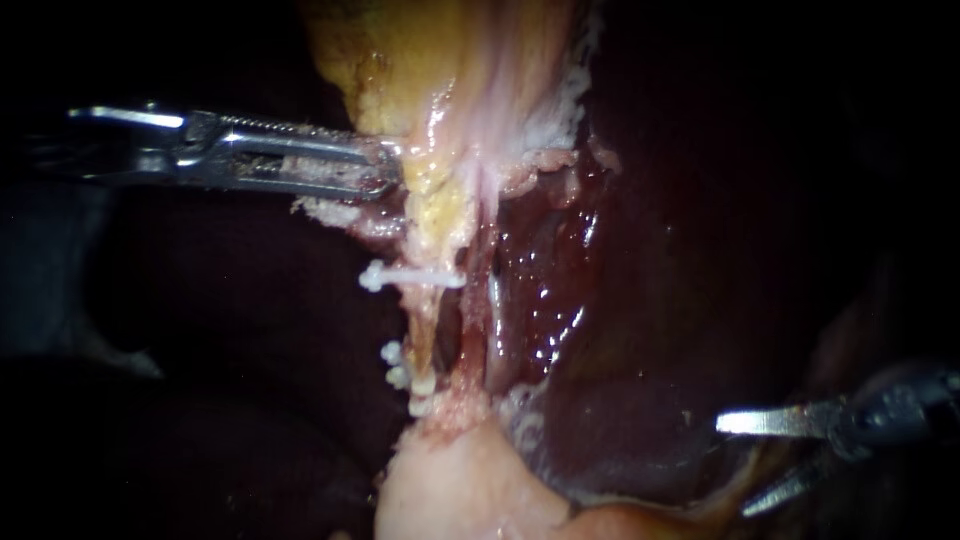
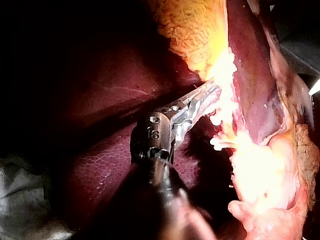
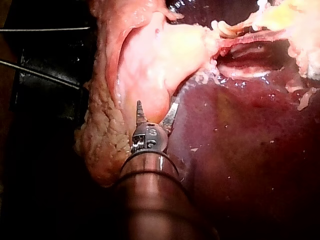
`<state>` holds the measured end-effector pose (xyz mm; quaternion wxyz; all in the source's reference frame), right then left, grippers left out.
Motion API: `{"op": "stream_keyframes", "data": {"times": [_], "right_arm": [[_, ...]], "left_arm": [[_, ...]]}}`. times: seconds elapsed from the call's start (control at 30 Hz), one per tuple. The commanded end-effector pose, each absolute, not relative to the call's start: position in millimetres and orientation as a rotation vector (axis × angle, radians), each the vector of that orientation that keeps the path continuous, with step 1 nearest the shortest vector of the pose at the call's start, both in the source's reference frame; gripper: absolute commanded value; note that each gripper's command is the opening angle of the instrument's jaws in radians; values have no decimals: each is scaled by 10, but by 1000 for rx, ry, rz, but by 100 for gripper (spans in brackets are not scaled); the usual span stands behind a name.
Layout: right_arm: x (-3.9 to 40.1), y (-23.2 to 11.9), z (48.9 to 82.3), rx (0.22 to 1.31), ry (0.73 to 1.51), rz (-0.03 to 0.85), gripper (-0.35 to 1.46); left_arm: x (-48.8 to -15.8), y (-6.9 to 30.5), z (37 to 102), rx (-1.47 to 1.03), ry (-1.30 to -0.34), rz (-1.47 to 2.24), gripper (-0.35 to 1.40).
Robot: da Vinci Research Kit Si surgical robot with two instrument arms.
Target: Go to the cutting position left tube
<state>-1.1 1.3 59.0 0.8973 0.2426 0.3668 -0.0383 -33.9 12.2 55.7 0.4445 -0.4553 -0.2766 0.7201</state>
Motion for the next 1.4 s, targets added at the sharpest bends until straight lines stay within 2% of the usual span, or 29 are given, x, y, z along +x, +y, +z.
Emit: {"op": "stream_keyframes", "data": {"times": [0.03, 0.2, 0.47, 0.8, 0.93, 1.07, 1.23, 1.4], "right_arm": [[-11, 13, 590, 503, 760, -79, 145], [-11, 14, 590, 503, 760, -79, 145], [-11, 14, 591, 503, 760, -79, 145], [4, 13, 584, 531, 762, -84, 145], [43, 16, 581, 636, 743, 2, 145], [85, 20, 581, 680, 728, 86, 145], [130, 33, 583, 723, 843, 202, 145], [162, 50, 582, 752, 919, 259, 143]], "left_arm": [[-337, 122, 554, -1129, -688, 1785, -35], [-315, 133, 537, -1126, -692, 1780, -35], [-260, 162, 496, -1131, -651, 1734, -35], [-260, 160, 493, -1131, -641, 1728, -35], [-260, 160, 493, -1131, -641, 1728, -35], [-260, 159, 492, -1131, -641, 1728, -35], [-261, 159, 493, -1131, -640, 1728, -35], [-262, 158, 493, -1130, -639, 1728, -35]]}}
